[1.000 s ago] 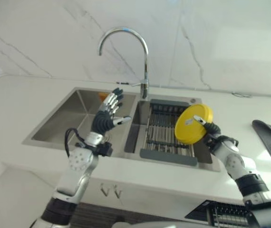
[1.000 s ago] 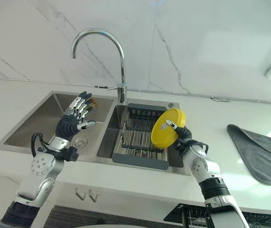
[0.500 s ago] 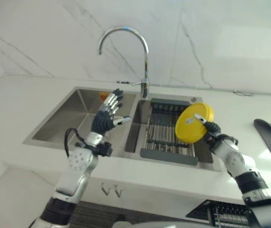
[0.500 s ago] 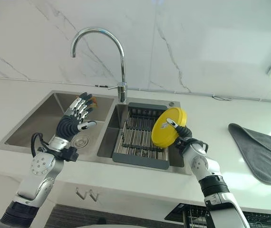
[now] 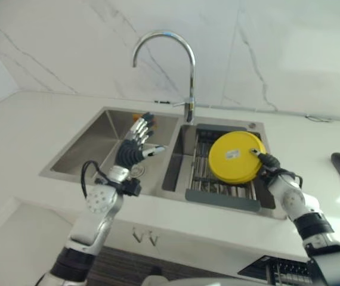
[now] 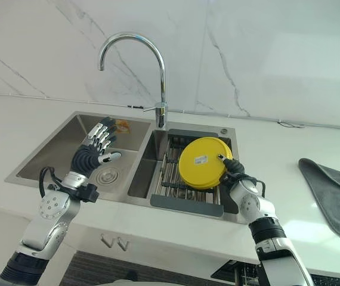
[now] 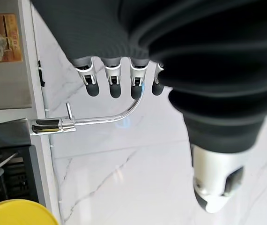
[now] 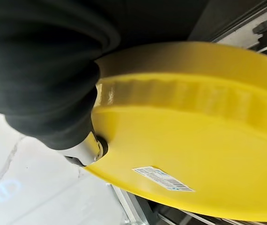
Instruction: Place the dishes in the dishwasher.
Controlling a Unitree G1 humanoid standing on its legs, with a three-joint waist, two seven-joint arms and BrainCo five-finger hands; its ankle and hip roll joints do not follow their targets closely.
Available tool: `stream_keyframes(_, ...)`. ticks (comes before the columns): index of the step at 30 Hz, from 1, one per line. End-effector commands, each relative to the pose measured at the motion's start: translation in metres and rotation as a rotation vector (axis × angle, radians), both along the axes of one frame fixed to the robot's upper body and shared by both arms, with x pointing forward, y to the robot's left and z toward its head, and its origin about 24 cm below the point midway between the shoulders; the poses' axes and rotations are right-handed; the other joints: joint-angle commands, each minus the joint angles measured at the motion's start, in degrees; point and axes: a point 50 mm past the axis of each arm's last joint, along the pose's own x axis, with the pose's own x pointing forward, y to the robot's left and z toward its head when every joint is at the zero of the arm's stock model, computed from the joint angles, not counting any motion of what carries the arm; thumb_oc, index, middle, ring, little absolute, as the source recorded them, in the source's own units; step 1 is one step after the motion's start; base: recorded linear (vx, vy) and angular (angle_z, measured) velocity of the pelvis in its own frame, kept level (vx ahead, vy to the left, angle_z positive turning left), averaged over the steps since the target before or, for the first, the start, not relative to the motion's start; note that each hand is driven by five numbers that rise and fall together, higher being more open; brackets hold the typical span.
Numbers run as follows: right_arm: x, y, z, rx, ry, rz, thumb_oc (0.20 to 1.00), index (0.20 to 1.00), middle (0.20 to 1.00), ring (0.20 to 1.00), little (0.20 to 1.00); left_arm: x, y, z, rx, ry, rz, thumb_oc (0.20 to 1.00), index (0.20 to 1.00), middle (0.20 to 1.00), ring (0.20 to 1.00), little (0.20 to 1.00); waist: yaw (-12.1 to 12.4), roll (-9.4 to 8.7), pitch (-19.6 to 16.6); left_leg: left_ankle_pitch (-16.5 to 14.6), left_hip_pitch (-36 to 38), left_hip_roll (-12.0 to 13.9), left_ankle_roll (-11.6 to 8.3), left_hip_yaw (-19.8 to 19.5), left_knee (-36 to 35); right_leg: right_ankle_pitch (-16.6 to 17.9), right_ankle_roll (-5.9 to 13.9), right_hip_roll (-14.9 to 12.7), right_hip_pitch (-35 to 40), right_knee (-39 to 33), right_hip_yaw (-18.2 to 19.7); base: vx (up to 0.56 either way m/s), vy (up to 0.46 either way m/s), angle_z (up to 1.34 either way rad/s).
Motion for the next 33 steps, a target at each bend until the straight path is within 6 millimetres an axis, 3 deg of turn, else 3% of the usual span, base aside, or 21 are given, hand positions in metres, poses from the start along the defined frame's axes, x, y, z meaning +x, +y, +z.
stream_keyframes(1,0.034,0.012,0.064,0.023,-0.27,-0.019,0.2,0.2,0.2,0.2,0.2,0.009,-0.006,0.034,-0.011,-0.145,-0.051,1.0,1.0,1.0,1.0,1.0,1.49,-1.69,0.46,-5.48,4.29,0.1,-0.13,3.53,0.33,-0.66,0.88,-3.55,0.99,0.3,-1.42,0.0,0.0,0.0)
stream_keyframes(11,0.013,0.028,0.07,0.318,-0.399,0.027,0.2,0.2,0.2,0.2,0.2,0.003,0.002,0.029,-0.034,-0.141,-0.049,1.0,1.0,1.0,1.0,1.0,-0.49,-1.41,0.29,-4.63,5.22,2.01,-0.5,5.6,0.33,-0.97,-0.53,-1.66,-0.19,0.3,-0.05,-0.02,-0.082,0.0)
stream_keyframes(14,-0.003,0.031,0.083,0.32,-0.503,0.053,0.2,0.2,0.2,0.2,0.2,-0.006,0.009,0.02,-0.054,-0.117,-0.028,1.0,1.0,1.0,1.0,1.0,-2.09,-1.22,0.6,-3.87,5.8,2.35,-0.72,6.33,0.54,-1.17,-1.55,0.03,-1.27,0.3,3.42,0.01,-0.134,-0.05)
stream_keyframes(16,-0.016,0.028,0.093,0.336,-0.568,0.063,0.2,0.2,0.2,0.2,0.2,-0.012,0.01,0.017,-0.087,-0.117,-0.025,1.0,1.0,1.0,1.0,1.0,-2.24,-0.96,1.68,-2.65,3.44,2.22,-1.41,5.23,4.6,-1.04,-2.24,0.45,-1.48,0.3,5.0,-0.1,-0.026,-0.2)
stream_keyframes(17,-0.018,0.027,0.102,0.332,-0.611,0.075,0.2,0.2,0.2,0.2,0.2,-0.015,0.011,0.018,-0.117,-0.131,-0.016,1.0,1.0,1.0,1.0,1.0,-2.04,-1.15,2.5,-4.07,1.36,1.19,-1.27,1.05,8.61,-0.81,-2.56,0.43,-2.18,0.3,6.97,-0.17,0.087,-0.19)
stream_keyframes(21,-0.022,0.025,0.124,0.239,-0.697,0.091,0.2,0.2,0.2,0.2,0.2,-0.024,0.016,0.021,-0.118,-0.191,0.036,1.0,1.0,1.0,1.0,1.0,-1.92,-1.75,3.56,-5.4,-0.84,-1.68,-0.13,-7.29,16.19,1.02,-2.35,-0.66,-4.41,0.3,13.37,-0.19,0.313,-0.54)
stream_keyframes(22,-0.024,0.025,0.129,0.242,-0.724,0.094,0.2,0.2,0.2,0.2,0.2,-0.025,0.016,0.024,-0.129,-0.207,0.049,1.0,1.0,1.0,1.0,1.0,-1.97,-2.02,3.62,-7.8,-0.2,-3.12,0.7,-9.04,15.68,1.69,-1.58,-1.57,-5.1,0.3,14.88,-0.15,0.443,-1.05)
stream_keyframes(24,-0.036,0.02,0.136,0.246,-0.773,0.067,0.2,0.2,0.2,0.2,0.2,-0.025,0.021,0.028,-0.117,-0.233,0.061,1.0,1.0,1.0,1.0,1.0,-4.35,-1.49,4.1,-11.76,3.71,-3.17,2.1,-5.17,10.74,3.46,1.14,-3.83,-7.84,1.52,17.12,-0.1,0.436,-1.12)
stream_keyframes(25,-0.042,0.018,0.136,0.253,-0.792,0.056,0.2,0.2,0.2,0.2,0.2,-0.023,0.021,0.029,-0.103,-0.239,0.053,1.0,1.0,1.0,1.0,1.0,-5.31,-1.4,4.38,-12.22,4.81,-3.23,2.46,-3.95,9.4,4.21,2.2,-4.89,-9.18,2.29,17.79,-0.11,0.468,-0.63)
stream_keyframes(29,-0.062,0.008,0.136,0.279,-0.838,0.023,0.2,0.2,0.2,0.2,0.2,-0.02,0.018,0.03,-0.054,-0.238,-0.002,1.0,1.0,1.0,1.0,1.0,-7.54,-2.51,5.18,-14.5,5.86,-7.13,4.2,-6.35,7.89,9.24,3.43,-9.13,-13.63,3.83,20.19,-0.1,0.378,-0.29)
stream_keyframes(31,-0.068,0.01,0.131,0.291,-0.829,0.063,0.2,0.2,0.2,0.2,0.2,-0.023,0.018,0.028,-0.009,-0.239,0.008,1.0,1.0,1.0,1.0,1.0,-7.58,-3.21,6.02,-15.71,6.62,-9.43,4.94,-6.93,8.29,13.35,3.79,-10.39,-16.81,5.48,17.27,-0.07,0.267,-0.07)
stream_keyframes(33,-0.069,0.016,0.128,0.304,-0.824,0.113,0.2,0.2,0.2,0.2,0.2,-0.027,0.021,0.027,0.003,-0.233,0.031,1.0,1.0,1.0,1.0,1.0,-7.32,-3.26,6.84,-15.49,7.82,-10.11,5.6,-5.27,7.53,13.47,3.74,-9.14,-18.54,7.09,14.79,-0.13,0.265,-0.85)
